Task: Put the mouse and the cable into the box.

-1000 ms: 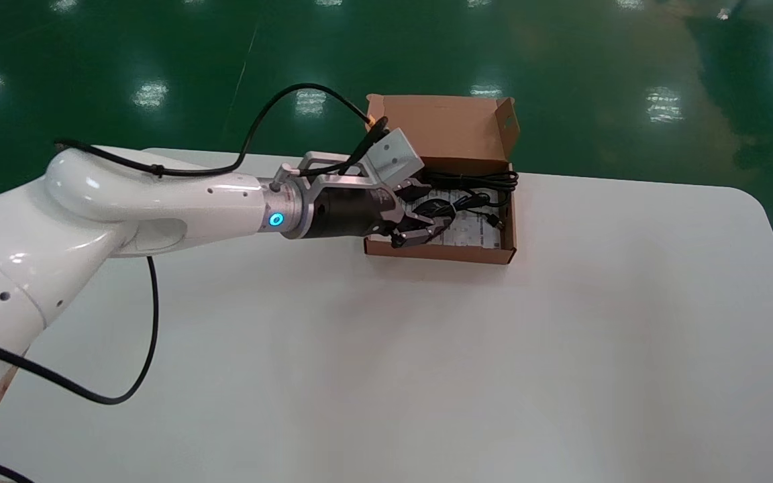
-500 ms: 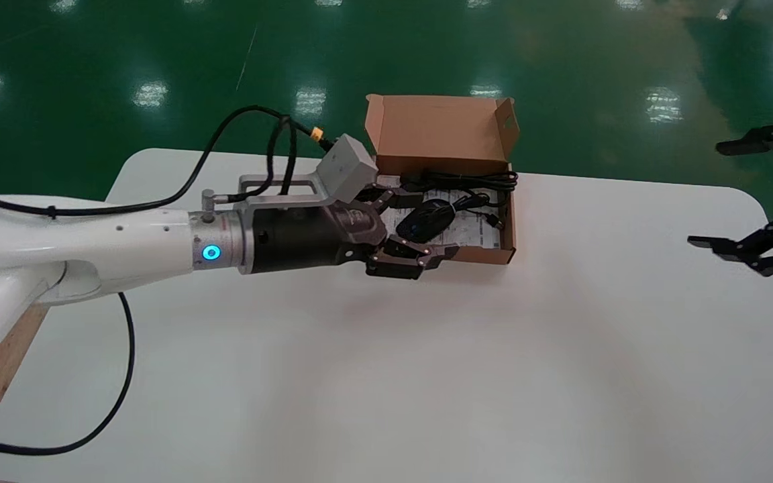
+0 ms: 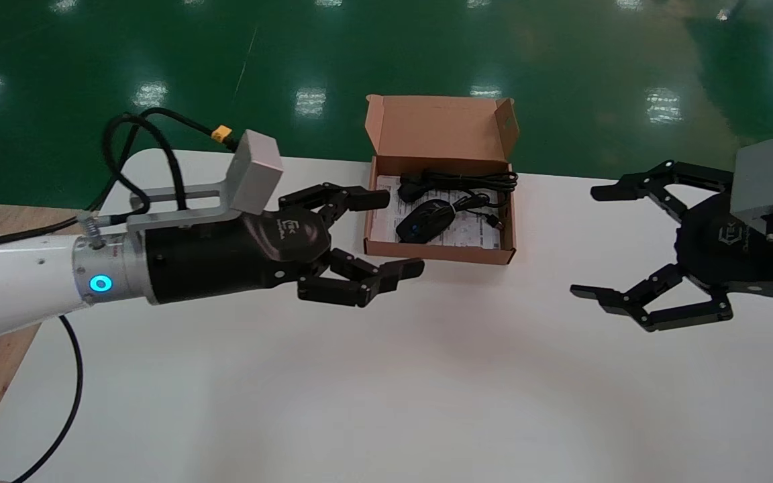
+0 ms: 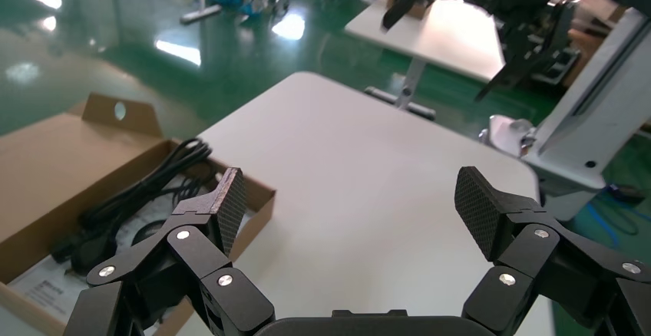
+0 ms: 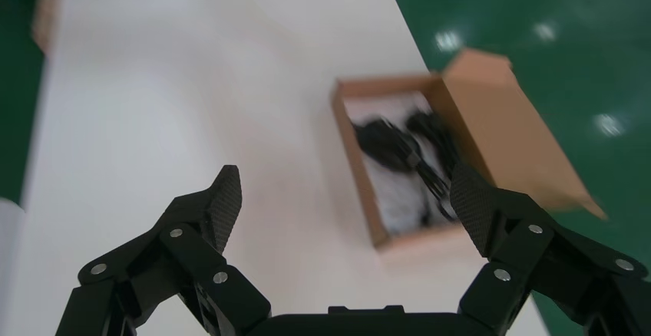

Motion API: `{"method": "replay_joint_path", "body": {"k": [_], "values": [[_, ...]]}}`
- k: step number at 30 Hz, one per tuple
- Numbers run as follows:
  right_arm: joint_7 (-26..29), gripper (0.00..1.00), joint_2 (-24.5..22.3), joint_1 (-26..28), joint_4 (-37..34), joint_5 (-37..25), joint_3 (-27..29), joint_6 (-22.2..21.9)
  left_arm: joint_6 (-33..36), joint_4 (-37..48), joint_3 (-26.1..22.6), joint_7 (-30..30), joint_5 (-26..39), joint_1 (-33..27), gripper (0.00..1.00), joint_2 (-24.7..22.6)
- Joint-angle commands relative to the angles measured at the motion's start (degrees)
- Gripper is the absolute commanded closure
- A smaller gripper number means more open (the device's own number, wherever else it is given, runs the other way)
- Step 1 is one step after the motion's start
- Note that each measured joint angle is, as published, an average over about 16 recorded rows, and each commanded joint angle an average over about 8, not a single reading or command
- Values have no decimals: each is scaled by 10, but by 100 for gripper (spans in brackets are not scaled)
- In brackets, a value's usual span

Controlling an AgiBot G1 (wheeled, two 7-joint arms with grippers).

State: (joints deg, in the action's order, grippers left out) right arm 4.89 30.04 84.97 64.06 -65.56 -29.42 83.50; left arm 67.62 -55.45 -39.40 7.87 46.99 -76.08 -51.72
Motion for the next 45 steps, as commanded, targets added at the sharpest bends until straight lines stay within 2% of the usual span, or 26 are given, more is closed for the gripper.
{"method": "replay_joint_path", "body": {"k": [1, 19, 25, 29, 45], "values": [[5, 0, 4, -20, 8, 20, 11, 2, 16, -16, 20, 2, -4, 13, 0, 14], [50, 0, 42, -199, 81, 201, 114, 19, 156, -156, 201, 25, -44, 125, 0, 144], [60, 0, 51, -243, 98, 246, 138, 22, 187, -188, 243, 29, -52, 150, 0, 173], [62, 0, 54, -255, 102, 258, 145, 23, 195, -195, 253, 29, -53, 156, 0, 180], [60, 0, 51, -240, 97, 244, 137, 23, 185, -185, 240, 29, -52, 149, 0, 171]]}}
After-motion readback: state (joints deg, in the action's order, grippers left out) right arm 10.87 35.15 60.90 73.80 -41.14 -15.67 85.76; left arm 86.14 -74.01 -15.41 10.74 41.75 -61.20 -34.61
